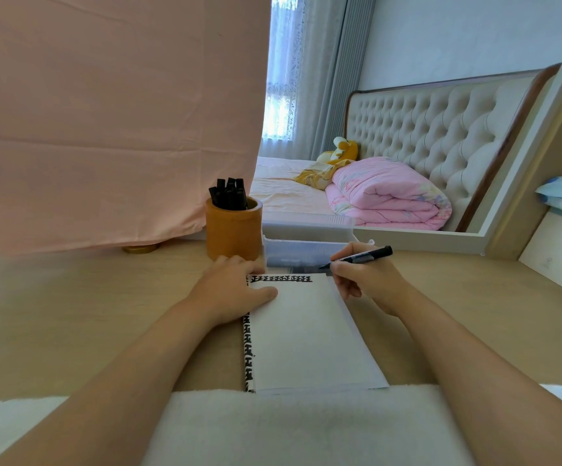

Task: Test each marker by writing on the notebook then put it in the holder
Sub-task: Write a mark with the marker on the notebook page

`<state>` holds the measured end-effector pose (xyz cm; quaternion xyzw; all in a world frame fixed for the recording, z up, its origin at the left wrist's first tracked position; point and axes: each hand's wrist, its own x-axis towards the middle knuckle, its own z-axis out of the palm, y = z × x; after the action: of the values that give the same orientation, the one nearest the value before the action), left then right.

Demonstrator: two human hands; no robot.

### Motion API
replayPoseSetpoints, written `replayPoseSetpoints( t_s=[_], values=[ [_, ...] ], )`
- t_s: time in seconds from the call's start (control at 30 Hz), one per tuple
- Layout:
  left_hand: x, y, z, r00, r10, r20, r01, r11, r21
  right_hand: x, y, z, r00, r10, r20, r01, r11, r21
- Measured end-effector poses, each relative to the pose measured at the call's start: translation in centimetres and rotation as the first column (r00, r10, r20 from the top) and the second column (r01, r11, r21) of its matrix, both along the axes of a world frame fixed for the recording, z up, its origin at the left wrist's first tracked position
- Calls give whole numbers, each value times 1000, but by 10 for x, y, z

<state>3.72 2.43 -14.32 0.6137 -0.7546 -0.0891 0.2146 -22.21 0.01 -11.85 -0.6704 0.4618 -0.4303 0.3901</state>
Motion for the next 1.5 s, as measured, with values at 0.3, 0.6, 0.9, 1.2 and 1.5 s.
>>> replayPoseSetpoints(
  t_s=[0.3,0.6,0.9,1.2,1.5],
  values=[
    [-2,1,-2,1000,15,8,-15,1000,-10,15,-8,-16,986,-117,-116,107,990,-89],
    [-2,0,-2,1000,23,11,-23,1000,3,14,-12,-19,990,-115,-82,109,992,-64],
    [-2,1,-2,999,37,8,-37,999,17,15,-15,-22,971,-147,-186,126,985,-121],
    [-3,3,-1,999,31,6,-32,999,18,13,-14,-22,976,-114,-187,88,986,-143],
    [-2,2,-1,1000,27,11,-28,999,18,14,-13,-21,977,-116,-178,95,988,-123]
  ],
)
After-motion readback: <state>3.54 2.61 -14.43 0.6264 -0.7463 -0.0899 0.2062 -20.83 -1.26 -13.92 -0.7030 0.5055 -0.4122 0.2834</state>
